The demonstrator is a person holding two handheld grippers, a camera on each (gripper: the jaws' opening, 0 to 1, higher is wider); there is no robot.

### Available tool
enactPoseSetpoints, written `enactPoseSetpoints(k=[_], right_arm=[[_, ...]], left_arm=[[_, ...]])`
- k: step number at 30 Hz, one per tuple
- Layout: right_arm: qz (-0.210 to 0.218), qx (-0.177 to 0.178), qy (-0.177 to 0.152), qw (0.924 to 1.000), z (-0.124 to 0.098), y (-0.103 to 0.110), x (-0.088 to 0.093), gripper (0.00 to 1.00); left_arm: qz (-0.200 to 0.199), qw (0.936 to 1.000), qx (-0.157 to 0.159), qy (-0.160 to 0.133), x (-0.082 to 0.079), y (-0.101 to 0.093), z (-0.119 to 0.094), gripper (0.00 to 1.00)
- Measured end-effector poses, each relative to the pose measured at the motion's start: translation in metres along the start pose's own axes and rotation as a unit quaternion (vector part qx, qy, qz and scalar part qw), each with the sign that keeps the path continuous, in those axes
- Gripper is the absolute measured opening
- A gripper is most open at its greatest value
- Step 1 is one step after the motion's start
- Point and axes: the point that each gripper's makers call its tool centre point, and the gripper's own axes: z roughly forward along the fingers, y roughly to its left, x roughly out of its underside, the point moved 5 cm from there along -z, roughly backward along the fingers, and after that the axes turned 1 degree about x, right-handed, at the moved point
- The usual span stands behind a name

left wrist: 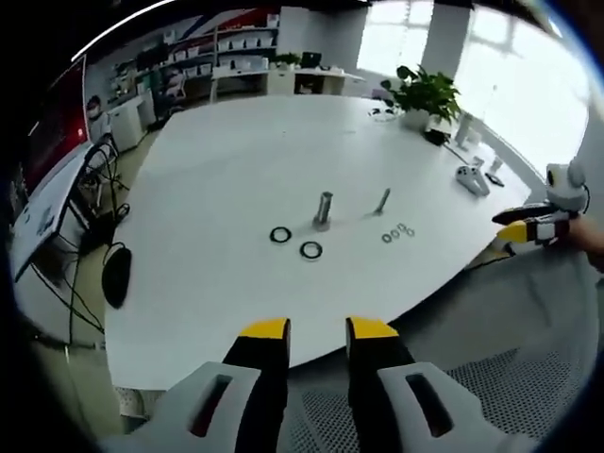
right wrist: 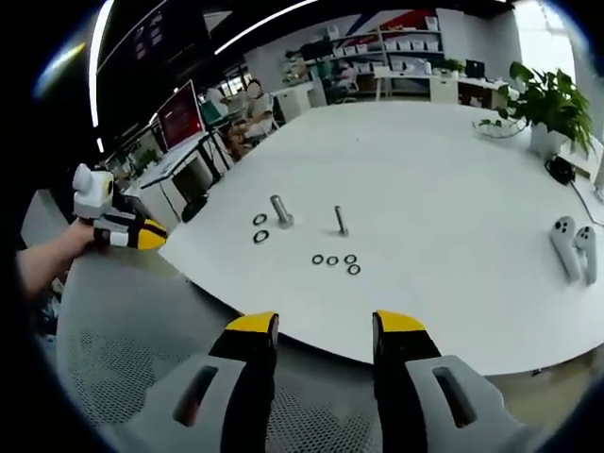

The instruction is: Place the washer onto the threaded stud by aligning its center hole with the stud, sliding it down to the base, and recovering from edge contact or off-axis alignment until the washer reaches the visible bottom stop.

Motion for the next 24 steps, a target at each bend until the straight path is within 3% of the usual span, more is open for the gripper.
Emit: enactPoseSetpoints(k=[3,9,19,24], right_arm=[[0.012,0.001,-0.008,0.9999,-0.002,-0.002,-0.002,0.42],[0.008,-0.007,-0.005,0.9999,-0.002,0.002,-0.003,0.43],[0.026,-0.001,-0.012,0.9996,-0.005,0.0,-0.003,0.48],[0.025,-0.004,-0.006,0.9997,-0.001,-0.001,-0.001,0.47]], left_arm=[[0.033,0.9991,-0.016,-0.021,-0.021,0.001,-0.004,0.21],[0.059,0.9982,-0.003,-0.011,-0.049,-0.008,0.016,0.22],[0.076,0.9967,0.014,0.024,-0.07,-0.009,0.06,0.23],[0.088,0.994,0.024,0.06,-0.07,-0.007,0.088,0.26]])
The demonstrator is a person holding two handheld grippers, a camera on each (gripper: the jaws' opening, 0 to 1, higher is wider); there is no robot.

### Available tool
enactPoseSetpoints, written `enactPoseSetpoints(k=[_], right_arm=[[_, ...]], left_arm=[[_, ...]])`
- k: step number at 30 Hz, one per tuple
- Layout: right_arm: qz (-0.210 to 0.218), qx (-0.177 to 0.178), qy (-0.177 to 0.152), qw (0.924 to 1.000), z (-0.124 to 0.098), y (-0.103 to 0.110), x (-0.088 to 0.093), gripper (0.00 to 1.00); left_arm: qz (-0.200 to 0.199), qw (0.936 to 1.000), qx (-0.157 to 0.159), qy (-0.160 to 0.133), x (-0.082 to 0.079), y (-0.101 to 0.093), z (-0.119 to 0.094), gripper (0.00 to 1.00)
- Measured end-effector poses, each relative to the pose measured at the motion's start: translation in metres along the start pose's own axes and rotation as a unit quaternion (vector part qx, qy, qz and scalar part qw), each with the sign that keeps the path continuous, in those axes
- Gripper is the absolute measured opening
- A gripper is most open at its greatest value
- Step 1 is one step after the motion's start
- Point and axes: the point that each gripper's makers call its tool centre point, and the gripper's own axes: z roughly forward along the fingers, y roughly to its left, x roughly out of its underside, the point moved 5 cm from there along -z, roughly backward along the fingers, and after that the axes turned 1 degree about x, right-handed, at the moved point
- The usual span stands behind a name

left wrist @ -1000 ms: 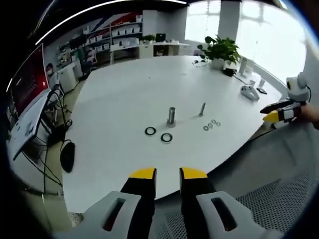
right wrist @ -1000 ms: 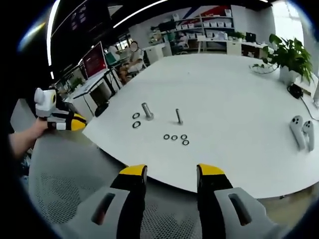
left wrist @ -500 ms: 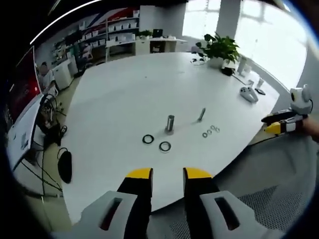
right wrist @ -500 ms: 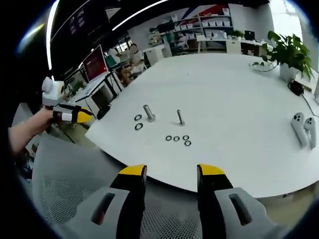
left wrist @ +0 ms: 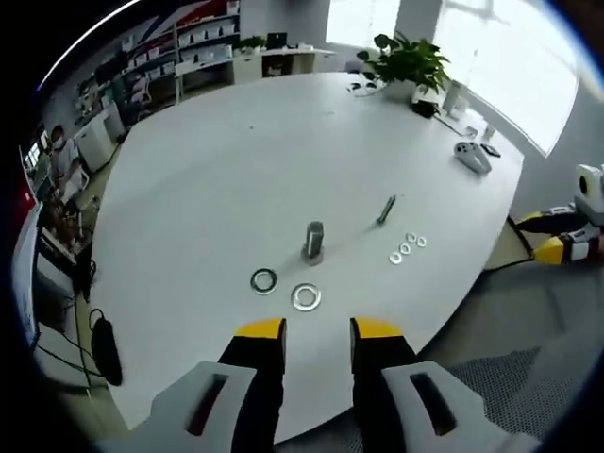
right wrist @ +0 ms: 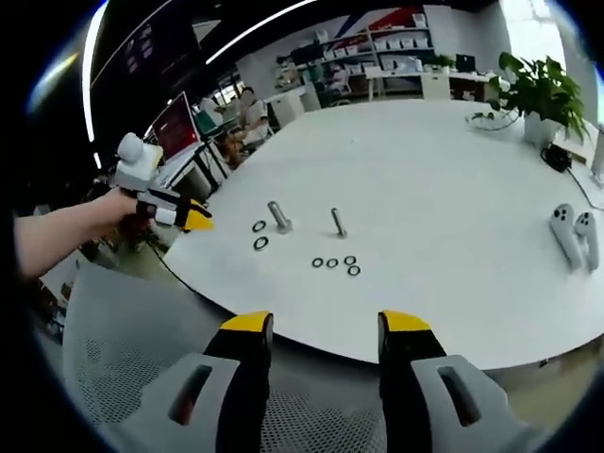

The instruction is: Place the washer onto the threaded stud by aligning its center hole with the stud, sliding it down to the base, and recovering from edge contact or off-axis alignment until the washer reaches the visible bottom stop.

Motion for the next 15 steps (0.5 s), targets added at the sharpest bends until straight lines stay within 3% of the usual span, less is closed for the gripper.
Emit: enactPoseSetpoints(k=[10,15], right_arm=[[0.015,0.002,-0.01,0.9998,-0.001,-0.002,-0.001,0.43],[0.016,0.001,-0.005,0.9999,0.0,-0.002,0.0,0.43]], left_arm=[[0.02,0.9966,0.021,0.078,0.005,0.001,0.05,0.27],[0.013,0.9943,0.024,0.103,0.005,0.004,0.069,0.28]])
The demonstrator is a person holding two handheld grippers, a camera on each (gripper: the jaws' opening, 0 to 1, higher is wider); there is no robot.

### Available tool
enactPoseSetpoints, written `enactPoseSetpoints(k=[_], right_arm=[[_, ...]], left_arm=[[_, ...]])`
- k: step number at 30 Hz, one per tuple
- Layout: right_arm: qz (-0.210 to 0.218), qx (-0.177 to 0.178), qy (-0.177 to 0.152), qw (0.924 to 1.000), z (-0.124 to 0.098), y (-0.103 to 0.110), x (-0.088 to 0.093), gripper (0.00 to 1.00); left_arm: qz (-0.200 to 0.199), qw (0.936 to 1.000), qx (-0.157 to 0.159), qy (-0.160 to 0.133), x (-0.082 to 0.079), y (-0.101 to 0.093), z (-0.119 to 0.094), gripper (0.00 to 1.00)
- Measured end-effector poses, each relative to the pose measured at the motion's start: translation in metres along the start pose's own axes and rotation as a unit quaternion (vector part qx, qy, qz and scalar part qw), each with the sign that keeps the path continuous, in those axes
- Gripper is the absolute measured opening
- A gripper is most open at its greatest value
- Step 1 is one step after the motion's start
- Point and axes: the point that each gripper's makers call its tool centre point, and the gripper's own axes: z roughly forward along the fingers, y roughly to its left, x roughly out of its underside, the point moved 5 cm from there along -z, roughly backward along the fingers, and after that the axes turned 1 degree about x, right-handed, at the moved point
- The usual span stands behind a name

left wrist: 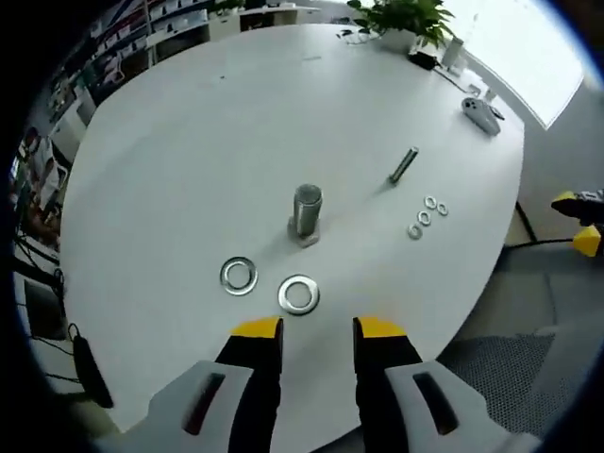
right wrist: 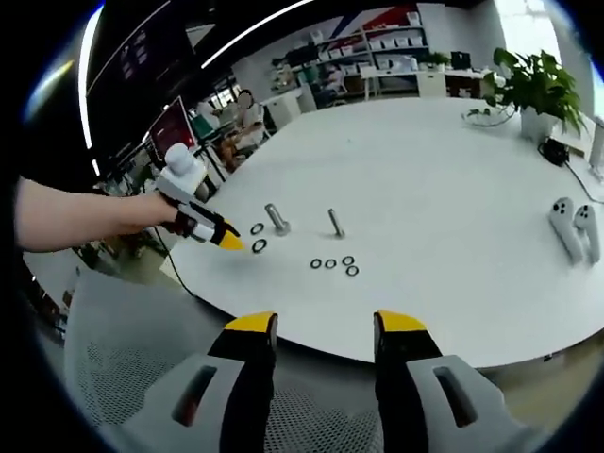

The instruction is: Place the washer onto the threaded stud by aligning its center hole with the stud, sliding it down to the base, and recovering from edge contact or off-axis alignment until the washer reaches the visible bottom stop.

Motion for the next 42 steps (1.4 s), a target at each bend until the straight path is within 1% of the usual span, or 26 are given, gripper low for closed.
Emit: enactPoseSetpoints(k=[2,6,7,9,14,19,20,21,24,26,27,29,34,38,39,41,42], right_arm=[[0.0,-0.001,0.001,1.0,0.001,0.0,0.0,0.44],[0.001,-0.002,-0.001,1.0,0.001,0.0,0.0,0.46],[0.002,-0.002,-0.001,1.0,0.001,0.0,0.0,0.46],[0.003,-0.001,0.0,1.0,0.001,-0.001,0.0,0.46],[0.004,-0.003,0.002,1.0,0.002,-0.001,0.001,0.46],[0.009,-0.003,-0.003,0.9999,0.001,-0.001,0.0,0.45],[0.011,-0.003,-0.004,0.9999,0.001,-0.001,-0.001,0.45],[0.011,-0.003,-0.004,0.9999,0.001,-0.001,-0.001,0.45],[0.011,-0.002,-0.006,0.9999,0.001,-0.002,-0.001,0.45],[0.012,-0.003,-0.007,0.9999,0.001,-0.002,-0.001,0.45],[0.012,-0.002,-0.007,0.9999,0.001,-0.002,-0.002,0.44],[0.012,-0.002,-0.009,0.9999,0.001,-0.002,-0.002,0.44],[0.014,-0.001,-0.01,0.9999,0.001,-0.002,-0.002,0.44],[0.015,-0.002,-0.009,0.9998,0.001,-0.001,-0.002,0.44],[0.015,-0.002,-0.009,0.9998,0.001,-0.001,-0.002,0.43],[0.015,-0.001,-0.01,0.9998,0.001,-0.001,-0.002,0.43],[0.015,-0.002,-0.009,0.9998,0.001,-0.001,-0.002,0.43]], left_arm=[[-0.003,0.9999,-0.004,0.01,-0.001,0.001,0.005,0.28],[-0.002,0.9998,-0.014,0.017,-0.004,0.005,0.016,0.29],[0.0,0.9994,-0.019,0.028,-0.002,0.007,0.019,0.29],[0.004,0.9989,-0.023,0.04,0.0,0.008,0.024,0.3],[0.015,0.9986,-0.025,0.043,-0.004,0.009,0.03,0.31],[0.022,0.9976,-0.025,0.06,-0.006,0.011,0.036,0.32],[0.035,0.997,-0.029,0.062,-0.008,0.012,0.036,0.32],[0.038,0.9968,-0.028,0.065,-0.009,0.011,0.036,0.31],[0.066,0.9934,-0.034,0.088,-0.009,0.012,0.037,0.3],[0.104,0.9877,-0.044,0.109,-0.009,0.011,0.037,0.3],[0.096,0.989,-0.04,0.105,-0.011,0.007,0.039,0.29],[0.086,0.9887,-0.043,0.116,-0.012,0.007,0.038,0.29],[0.078,0.9886,-0.044,0.121,-0.012,0.009,0.039,0.29],[0.056,0.9899,-0.047,0.121,-0.013,0.011,0.04,0.28],[0.061,0.9901,-0.048,0.117,-0.012,0.009,0.039,0.27],[0.092,0.9885,-0.04,0.113,-0.014,0.006,0.041,0.22],[0.1,0.9877,-0.041,0.114,-0.014,0.003,0.042,0.22]])
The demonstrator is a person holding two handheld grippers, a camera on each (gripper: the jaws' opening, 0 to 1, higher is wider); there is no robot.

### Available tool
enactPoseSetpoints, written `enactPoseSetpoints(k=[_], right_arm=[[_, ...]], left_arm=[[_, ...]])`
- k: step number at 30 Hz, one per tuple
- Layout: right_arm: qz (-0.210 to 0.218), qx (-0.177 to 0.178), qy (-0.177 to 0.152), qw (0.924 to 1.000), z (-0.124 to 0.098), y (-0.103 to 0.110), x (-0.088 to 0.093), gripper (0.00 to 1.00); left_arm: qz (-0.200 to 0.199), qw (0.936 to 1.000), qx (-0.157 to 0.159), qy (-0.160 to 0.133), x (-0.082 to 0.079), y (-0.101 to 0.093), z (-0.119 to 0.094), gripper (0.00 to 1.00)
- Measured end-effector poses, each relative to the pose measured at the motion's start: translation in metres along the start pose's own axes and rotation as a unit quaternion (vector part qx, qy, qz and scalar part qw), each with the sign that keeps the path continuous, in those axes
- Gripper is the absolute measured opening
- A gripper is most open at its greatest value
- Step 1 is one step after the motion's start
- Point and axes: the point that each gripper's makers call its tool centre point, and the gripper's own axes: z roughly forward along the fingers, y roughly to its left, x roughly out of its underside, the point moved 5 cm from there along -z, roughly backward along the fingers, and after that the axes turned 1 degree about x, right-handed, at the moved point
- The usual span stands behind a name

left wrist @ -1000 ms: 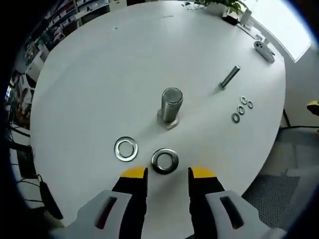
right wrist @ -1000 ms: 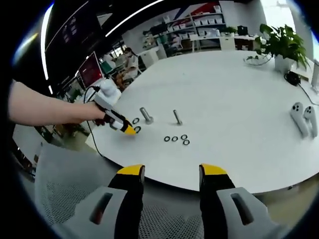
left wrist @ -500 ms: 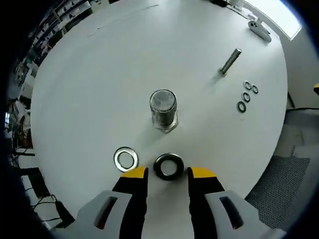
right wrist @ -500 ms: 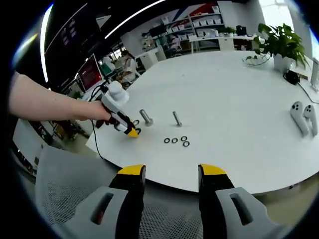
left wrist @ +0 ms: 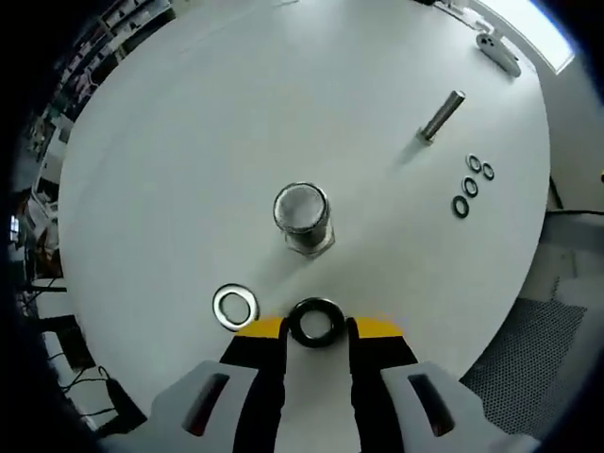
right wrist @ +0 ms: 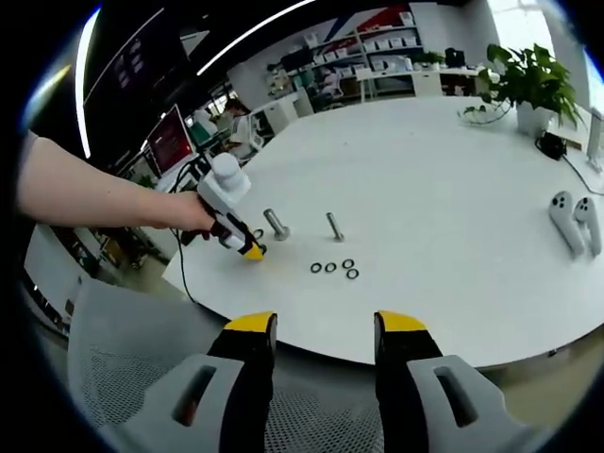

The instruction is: Place the washer onto the threaded stud by aligning its center hole with the stud, sliding it down to the base, and recovering from edge contact or off-axis alignment until the washer reaches the visible bottom stop.

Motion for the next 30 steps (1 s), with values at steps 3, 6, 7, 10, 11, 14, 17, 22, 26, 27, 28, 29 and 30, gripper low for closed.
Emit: enactPoseSetpoints(k=[3,6,7,10,11,14,17,22,26,27,28,29,30], right_arm=[[-0.001,0.0,0.002,1.0,0.001,0.0,0.0,0.43],[-0.001,0.0,0.002,1.0,0.0,0.0,0.0,0.43],[-0.001,0.0,0.002,1.0,0.0,0.0,0.0,0.43],[0.0,0.001,0.003,1.0,0.0,0.0,0.001,0.42],[0.0,0.001,0.003,1.0,0.0,0.0,0.001,0.42],[0.001,0.002,0.002,1.0,0.0,-0.001,0.001,0.42],[0.003,0.002,0.0,1.0,0.0,0.0,0.0,0.42],[0.0,0.001,0.003,1.0,0.0,0.0,0.001,0.42],[0.003,0.002,0.003,1.0,0.0,-0.001,0.001,0.42],[0.002,0.002,0.003,1.0,0.0,0.0,0.001,0.42],[0.001,0.002,0.003,1.0,0.0,-0.001,0.001,0.42],[0.002,0.002,0.003,1.0,0.0,-0.001,0.001,0.42],[0.002,0.002,0.002,1.0,0.0,-0.001,0.001,0.42]], left_arm=[[-0.019,0.9998,0.001,0.007,0.001,0.003,-0.001,0.21],[-0.019,0.9997,0.001,0.016,-0.001,0.003,0.0,0.21],[-0.018,0.9997,0.0,0.018,-0.001,0.002,0.0,0.21],[-0.026,0.9994,-0.002,0.022,-0.001,0.002,-0.001,0.21],[-0.031,0.9994,-0.003,0.017,0.0,0.002,-0.002,0.21],[-0.109,0.9927,-0.009,-0.052,0.004,0.003,-0.002,0.21],[-0.081,0.9945,-0.012,-0.065,0.009,0.002,-0.003,0.21],[-0.088,0.9946,-0.009,-0.054,0.004,0.004,-0.001,0.2],[-0.104,0.9926,-0.011,-0.063,0.006,0.002,-0.002,0.2],[-0.1,0.9928,-0.013,-0.065,0.006,0.002,-0.002,0.2],[-0.095,0.9933,-0.013,-0.065,0.006,0.002,-0.003,0.2],[-0.095,0.9934,-0.012,-0.064,0.006,0.002,-0.003,0.2],[-0.093,0.9937,-0.009,-0.062,0.006,0.003,-0.003,0.2]])
